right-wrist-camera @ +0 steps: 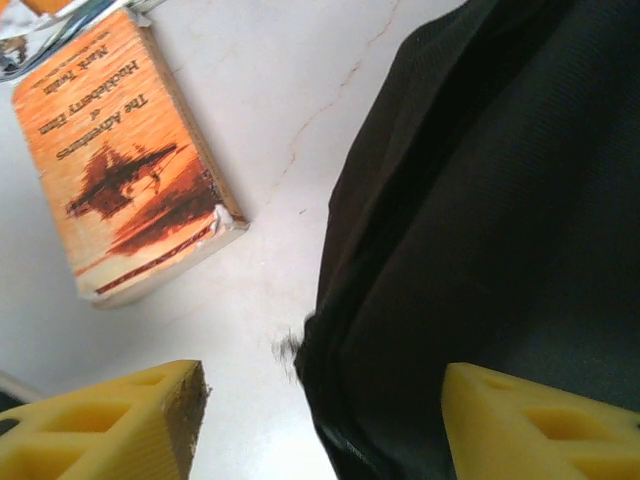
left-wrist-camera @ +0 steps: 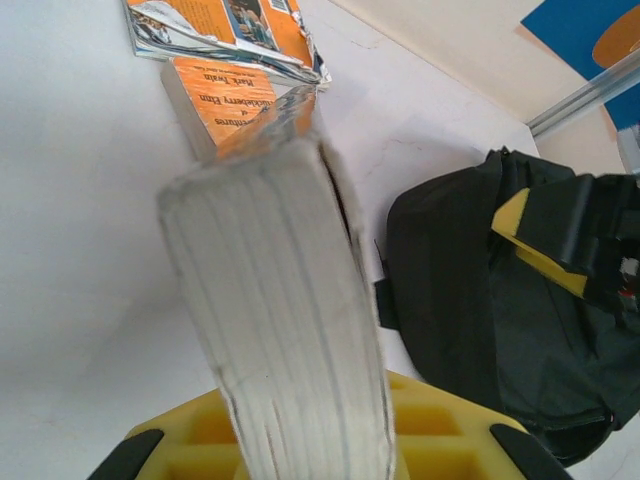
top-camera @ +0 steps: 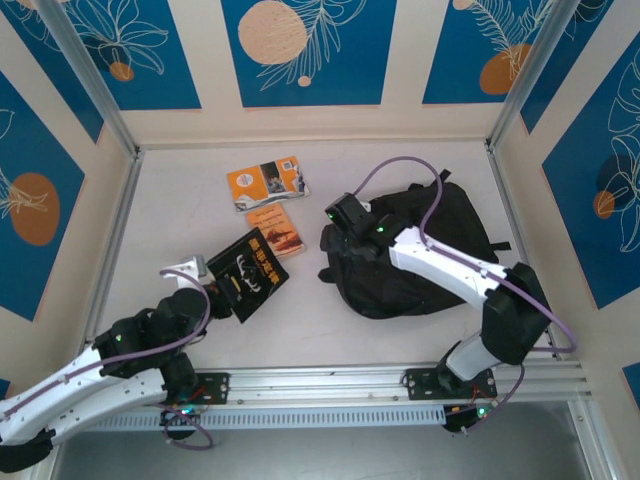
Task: Pack the student bag
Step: Open the student bag at the center of the table.
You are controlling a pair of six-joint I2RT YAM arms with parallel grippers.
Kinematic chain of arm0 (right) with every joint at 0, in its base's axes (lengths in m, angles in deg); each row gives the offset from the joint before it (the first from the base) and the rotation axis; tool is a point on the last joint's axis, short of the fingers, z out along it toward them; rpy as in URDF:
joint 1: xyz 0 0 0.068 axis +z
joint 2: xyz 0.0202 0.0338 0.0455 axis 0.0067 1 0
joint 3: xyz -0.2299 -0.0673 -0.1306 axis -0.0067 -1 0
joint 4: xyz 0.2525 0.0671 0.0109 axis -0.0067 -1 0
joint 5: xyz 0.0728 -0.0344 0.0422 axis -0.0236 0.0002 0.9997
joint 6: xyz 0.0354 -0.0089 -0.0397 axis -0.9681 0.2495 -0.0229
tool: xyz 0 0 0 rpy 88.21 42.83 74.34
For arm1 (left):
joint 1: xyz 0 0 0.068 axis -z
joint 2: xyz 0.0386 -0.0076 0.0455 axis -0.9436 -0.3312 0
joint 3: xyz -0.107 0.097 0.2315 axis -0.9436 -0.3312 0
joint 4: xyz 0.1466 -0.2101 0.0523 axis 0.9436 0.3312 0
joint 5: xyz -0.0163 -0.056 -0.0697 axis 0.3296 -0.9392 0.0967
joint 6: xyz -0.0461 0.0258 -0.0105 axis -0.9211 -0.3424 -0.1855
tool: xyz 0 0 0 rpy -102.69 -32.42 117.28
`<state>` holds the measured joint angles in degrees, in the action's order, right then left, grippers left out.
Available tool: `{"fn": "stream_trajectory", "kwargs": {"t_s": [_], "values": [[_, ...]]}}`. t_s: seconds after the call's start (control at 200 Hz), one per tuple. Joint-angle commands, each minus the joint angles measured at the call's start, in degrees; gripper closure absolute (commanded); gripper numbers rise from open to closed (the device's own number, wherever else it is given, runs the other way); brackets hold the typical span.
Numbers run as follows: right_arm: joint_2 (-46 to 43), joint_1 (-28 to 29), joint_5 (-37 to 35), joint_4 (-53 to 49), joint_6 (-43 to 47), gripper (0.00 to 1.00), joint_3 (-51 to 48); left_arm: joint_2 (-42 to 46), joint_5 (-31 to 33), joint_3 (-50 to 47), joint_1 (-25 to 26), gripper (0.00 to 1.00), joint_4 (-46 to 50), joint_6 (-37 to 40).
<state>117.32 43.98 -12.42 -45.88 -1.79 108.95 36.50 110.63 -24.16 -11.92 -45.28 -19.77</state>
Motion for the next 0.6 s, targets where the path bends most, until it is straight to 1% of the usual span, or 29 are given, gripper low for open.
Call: {"fn": "stream_trajectory", "kwargs": {"t_s": [0.0, 0.055, 0.135, 0.205, 0.305, 0.4, 0.495, 0.595], "values": [[2.2, -0.8, -4.9, -3.2, 1.3, 0.44, 3.0, 0.3, 0.7, 0.7, -0.5, 1.00, -2.6, 1.8], [2.6, -1.3, -5.7, -3.3, 1.7, 0.48, 3.2, 0.1, 0.6, 0.8, -0.5, 1.00, -2.7, 2.4], [2.5, -1.8, -6.6, -3.5, 2.0, 0.57, 2.8, -0.2, 0.4, 1.2, -0.4, 1.00, -2.9, 3.1], [2.1, -2.1, -6.4, -3.2, 2.8, 0.67, 2.1, -0.7, 0.2, 1.4, -0.5, 1.00, -3.4, 3.8], [0.9, -3.1, -4.9, -2.3, 3.9, 0.87, 0.4, -2.2, -0.2, 1.8, -0.6, 1.00, -4.3, 4.8], [-1.5, -3.7, -3.3, -1.3, 5.6, 0.99, -0.7, -4.5, -1.4, 2.9, -0.9, 1.00, -6.0, 6.7], [-4.6, -4.7, -0.5, -1.1, 8.3, 1.00, -0.9, -7.7, -4.0, 5.1, -1.5, 1.00, -8.7, 10.0], [-8.4, -7.3, 7.0, -1.4, 11.7, 1.00, -0.7, -11.9, -8.9, 7.8, -2.8, 1.00, -11.9, 13.4]]}}
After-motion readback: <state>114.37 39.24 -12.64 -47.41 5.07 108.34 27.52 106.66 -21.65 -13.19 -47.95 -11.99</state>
